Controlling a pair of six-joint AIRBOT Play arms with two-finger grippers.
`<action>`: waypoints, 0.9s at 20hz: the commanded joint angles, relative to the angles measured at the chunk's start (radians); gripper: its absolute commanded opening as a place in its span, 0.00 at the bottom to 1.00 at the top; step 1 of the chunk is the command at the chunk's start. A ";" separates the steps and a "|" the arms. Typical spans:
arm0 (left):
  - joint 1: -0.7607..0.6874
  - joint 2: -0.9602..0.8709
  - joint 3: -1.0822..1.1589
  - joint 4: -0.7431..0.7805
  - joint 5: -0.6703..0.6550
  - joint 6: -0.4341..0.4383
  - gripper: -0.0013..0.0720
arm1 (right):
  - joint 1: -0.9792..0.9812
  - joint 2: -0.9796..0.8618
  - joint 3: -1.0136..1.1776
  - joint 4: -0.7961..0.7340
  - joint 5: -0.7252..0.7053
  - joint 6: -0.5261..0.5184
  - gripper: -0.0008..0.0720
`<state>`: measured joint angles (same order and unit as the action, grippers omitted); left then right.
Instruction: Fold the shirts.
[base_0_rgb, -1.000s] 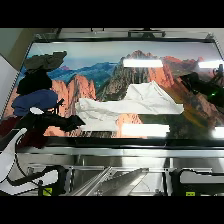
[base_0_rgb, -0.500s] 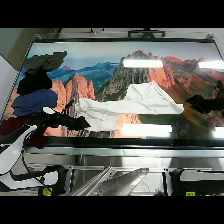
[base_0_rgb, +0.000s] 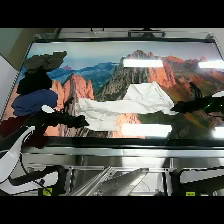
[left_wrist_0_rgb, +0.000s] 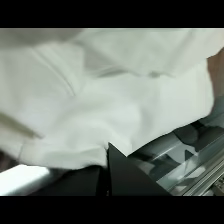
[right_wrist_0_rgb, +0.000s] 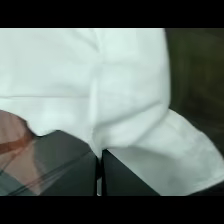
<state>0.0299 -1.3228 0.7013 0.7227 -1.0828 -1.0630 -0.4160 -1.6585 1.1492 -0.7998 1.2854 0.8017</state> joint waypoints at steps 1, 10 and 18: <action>0.005 0.113 0.166 -0.105 -0.099 0.018 0.05 | 0.012 0.043 0.077 0.298 0.225 -0.002 0.04; 0.587 0.287 1.514 -0.356 -0.256 -0.100 0.05 | -0.325 0.441 0.673 1.200 -0.019 0.301 0.04; 0.723 0.396 0.956 -0.606 -0.380 0.053 0.05 | -0.285 0.519 0.642 0.509 0.082 0.494 0.04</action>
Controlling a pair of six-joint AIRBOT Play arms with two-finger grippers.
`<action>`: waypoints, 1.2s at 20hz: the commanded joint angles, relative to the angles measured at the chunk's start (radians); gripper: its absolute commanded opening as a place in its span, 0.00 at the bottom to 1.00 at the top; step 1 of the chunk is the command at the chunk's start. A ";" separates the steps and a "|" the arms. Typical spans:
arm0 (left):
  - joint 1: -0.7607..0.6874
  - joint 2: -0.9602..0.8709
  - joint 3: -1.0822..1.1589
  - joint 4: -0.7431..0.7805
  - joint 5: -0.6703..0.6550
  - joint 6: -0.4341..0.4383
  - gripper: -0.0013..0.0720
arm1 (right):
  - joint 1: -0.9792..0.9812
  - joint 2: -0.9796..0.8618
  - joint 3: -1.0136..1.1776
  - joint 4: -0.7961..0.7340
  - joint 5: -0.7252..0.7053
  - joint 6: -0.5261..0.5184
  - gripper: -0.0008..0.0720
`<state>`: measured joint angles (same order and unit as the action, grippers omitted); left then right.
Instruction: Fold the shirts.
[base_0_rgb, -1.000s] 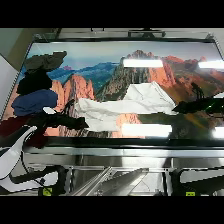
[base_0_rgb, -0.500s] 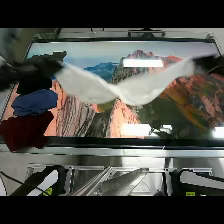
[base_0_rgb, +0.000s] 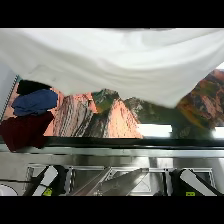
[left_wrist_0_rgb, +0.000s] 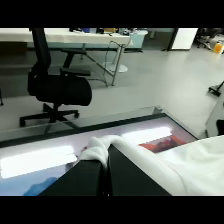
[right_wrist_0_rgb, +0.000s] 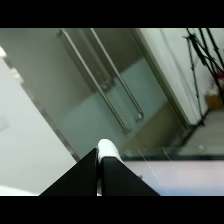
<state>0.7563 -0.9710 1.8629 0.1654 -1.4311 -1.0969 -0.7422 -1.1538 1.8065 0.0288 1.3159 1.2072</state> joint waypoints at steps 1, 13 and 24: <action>-0.051 0.045 -0.294 -0.034 -0.031 0.123 0.05 | 0.082 0.014 -0.052 -0.417 0.053 0.092 0.04; -0.752 -0.380 -0.832 0.570 0.153 0.176 0.05 | 0.440 -0.394 -0.548 -0.845 -0.158 0.072 0.04; -0.727 -0.674 -0.604 0.568 0.033 0.172 0.05 | 0.312 -0.398 -0.446 -0.869 0.066 0.012 0.74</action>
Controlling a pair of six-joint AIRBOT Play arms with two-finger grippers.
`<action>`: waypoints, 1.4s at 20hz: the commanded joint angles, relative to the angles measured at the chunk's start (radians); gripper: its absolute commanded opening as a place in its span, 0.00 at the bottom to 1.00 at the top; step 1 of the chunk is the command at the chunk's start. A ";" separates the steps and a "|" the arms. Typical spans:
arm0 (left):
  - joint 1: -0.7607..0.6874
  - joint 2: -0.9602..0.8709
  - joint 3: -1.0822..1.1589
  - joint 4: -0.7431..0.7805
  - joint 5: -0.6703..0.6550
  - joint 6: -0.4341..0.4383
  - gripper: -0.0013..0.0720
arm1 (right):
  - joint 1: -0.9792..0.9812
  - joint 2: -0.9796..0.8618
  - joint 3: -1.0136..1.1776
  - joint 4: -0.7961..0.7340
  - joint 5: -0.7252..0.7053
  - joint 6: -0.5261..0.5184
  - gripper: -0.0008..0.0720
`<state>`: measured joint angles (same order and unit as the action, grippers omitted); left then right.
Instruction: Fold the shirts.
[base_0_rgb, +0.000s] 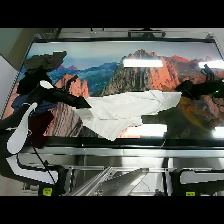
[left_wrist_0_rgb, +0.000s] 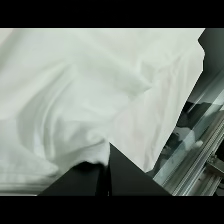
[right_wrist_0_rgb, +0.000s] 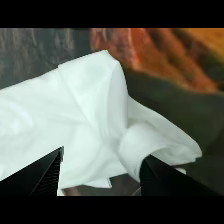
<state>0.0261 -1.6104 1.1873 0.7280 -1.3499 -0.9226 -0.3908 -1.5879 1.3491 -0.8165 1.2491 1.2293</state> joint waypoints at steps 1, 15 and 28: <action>0.003 -0.035 0.094 0.006 -0.051 -0.002 0.04 | -0.043 0.055 -0.010 -0.051 0.156 -0.010 0.74; 0.003 -0.034 0.159 0.013 -0.061 -0.002 0.05 | 0.192 0.089 -0.393 -0.053 -0.114 0.005 0.74; 0.083 -0.036 0.337 0.012 0.076 -0.003 0.05 | 0.256 -0.008 -0.384 0.062 -0.258 -0.048 0.32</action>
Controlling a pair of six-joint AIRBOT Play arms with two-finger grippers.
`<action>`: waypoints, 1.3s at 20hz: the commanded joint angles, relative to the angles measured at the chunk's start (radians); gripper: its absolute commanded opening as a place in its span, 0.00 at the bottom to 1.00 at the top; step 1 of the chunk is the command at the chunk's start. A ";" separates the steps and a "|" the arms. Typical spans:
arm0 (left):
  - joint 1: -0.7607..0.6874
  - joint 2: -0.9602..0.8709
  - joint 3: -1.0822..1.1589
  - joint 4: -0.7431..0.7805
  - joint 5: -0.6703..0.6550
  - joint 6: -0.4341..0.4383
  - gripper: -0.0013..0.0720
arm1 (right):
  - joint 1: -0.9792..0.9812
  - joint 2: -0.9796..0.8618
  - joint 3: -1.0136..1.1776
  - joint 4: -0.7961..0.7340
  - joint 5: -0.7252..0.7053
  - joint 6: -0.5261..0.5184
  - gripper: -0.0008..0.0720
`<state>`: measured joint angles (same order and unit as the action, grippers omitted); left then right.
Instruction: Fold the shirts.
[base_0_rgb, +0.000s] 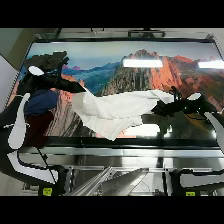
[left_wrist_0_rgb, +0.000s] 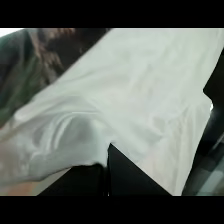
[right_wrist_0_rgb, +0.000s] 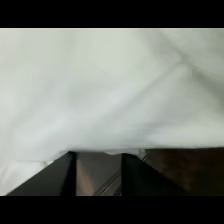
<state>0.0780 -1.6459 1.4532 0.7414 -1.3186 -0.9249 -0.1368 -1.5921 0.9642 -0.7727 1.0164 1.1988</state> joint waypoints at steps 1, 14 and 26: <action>0.041 -0.001 0.093 -0.002 0.055 -0.001 0.05 | 0.002 -0.004 0.001 0.018 -0.026 -0.023 0.29; 0.019 -0.050 0.129 -0.004 0.074 -0.001 0.05 | 0.001 0.059 0.050 0.216 0.022 -0.150 0.04; 0.167 0.003 0.129 -0.141 0.028 -0.039 0.05 | -0.134 0.307 0.314 0.221 0.069 -0.128 0.04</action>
<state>0.2146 -1.6478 1.5810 0.6151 -1.2587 -0.9493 -0.2245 -1.3308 1.2476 -0.5556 1.0931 1.0618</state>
